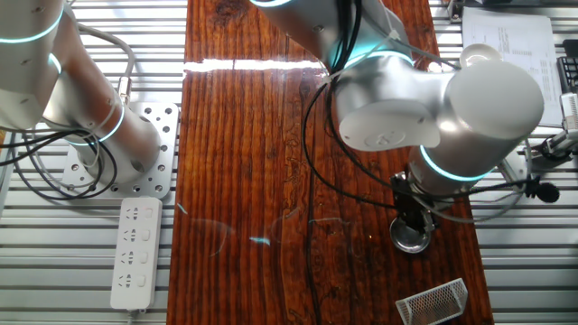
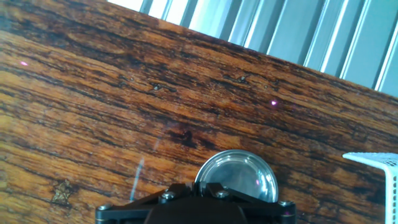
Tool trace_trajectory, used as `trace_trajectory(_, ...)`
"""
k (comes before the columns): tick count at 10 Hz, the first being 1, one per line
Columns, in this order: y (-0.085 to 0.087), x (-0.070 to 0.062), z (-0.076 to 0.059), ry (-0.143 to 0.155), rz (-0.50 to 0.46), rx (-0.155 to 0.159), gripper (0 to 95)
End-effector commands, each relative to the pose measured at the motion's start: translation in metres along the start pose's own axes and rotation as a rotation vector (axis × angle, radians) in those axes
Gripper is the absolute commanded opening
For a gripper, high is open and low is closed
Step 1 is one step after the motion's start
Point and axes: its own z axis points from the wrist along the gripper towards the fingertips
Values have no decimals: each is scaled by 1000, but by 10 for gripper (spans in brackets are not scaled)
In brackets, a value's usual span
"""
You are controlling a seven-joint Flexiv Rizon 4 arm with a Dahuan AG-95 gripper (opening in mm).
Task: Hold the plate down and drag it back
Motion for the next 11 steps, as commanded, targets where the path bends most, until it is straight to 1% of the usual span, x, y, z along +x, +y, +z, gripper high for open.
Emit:
trace_trajectory(1,2,0,2,-1,2,-13,0)
trace_trajectory(3,4,0,2,-4,-3,-4,0)
trace_trajectory(5,4,0,2,-2,-1,-7,0)
trace_trajectory(6,6,0,1,0,4,-14,0)
trace_trajectory(8,8,0,1,-5,4,-9,0)
trace_trajectory(9,8,0,1,-5,-4,-1,0)
trace_trajectory(11,8,0,-1,-1,-3,-4,0)
